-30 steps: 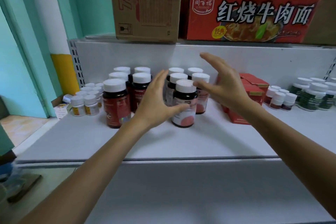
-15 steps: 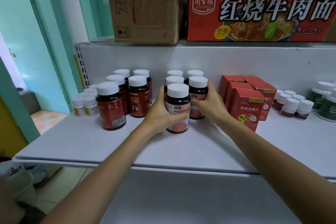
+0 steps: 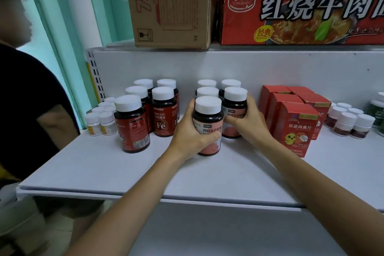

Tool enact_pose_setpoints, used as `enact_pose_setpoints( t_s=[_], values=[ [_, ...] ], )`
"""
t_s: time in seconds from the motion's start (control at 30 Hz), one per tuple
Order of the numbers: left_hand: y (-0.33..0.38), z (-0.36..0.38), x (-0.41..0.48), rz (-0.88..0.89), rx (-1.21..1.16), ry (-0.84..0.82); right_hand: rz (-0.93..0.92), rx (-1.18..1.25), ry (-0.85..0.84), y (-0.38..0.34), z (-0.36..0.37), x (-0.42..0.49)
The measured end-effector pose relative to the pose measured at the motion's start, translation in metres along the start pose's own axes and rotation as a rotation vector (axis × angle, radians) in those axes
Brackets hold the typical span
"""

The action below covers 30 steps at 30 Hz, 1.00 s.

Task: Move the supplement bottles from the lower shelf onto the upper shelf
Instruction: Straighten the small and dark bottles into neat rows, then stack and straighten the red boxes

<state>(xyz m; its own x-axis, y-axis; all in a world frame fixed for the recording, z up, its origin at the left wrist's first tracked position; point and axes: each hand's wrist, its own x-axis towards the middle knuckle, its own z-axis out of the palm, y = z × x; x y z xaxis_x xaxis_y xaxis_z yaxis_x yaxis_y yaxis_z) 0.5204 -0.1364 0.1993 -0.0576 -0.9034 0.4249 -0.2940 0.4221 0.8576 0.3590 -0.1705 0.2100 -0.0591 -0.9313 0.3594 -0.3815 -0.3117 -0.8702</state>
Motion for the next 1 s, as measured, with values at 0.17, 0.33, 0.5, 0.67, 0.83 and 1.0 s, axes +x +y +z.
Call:
enact_pose_setpoints(
  t_s=[0.17,0.33,0.5,0.67,0.83,1.0],
  values=[
    [0.001,0.001,-0.001,0.006,-0.024,-0.013,-0.007,-0.011,-0.001,0.0,0.0,-0.003],
    [0.003,-0.002,-0.001,-0.02,0.021,-0.031,-0.03,-0.05,0.001,-0.007,0.002,-0.006],
    [0.018,-0.012,-0.003,0.009,0.091,0.019,-0.103,-0.061,0.056,-0.023,-0.005,-0.016],
    [0.045,-0.012,-0.009,0.184,0.165,0.139,-0.23,-0.19,0.119,-0.04,-0.018,-0.027],
    [0.075,0.029,-0.022,0.388,0.206,0.153,-0.35,-0.301,0.215,-0.058,-0.057,-0.033],
    [0.077,0.087,-0.009,0.175,0.185,-0.058,-0.349,-0.333,0.337,-0.043,-0.108,-0.023]
  ],
)
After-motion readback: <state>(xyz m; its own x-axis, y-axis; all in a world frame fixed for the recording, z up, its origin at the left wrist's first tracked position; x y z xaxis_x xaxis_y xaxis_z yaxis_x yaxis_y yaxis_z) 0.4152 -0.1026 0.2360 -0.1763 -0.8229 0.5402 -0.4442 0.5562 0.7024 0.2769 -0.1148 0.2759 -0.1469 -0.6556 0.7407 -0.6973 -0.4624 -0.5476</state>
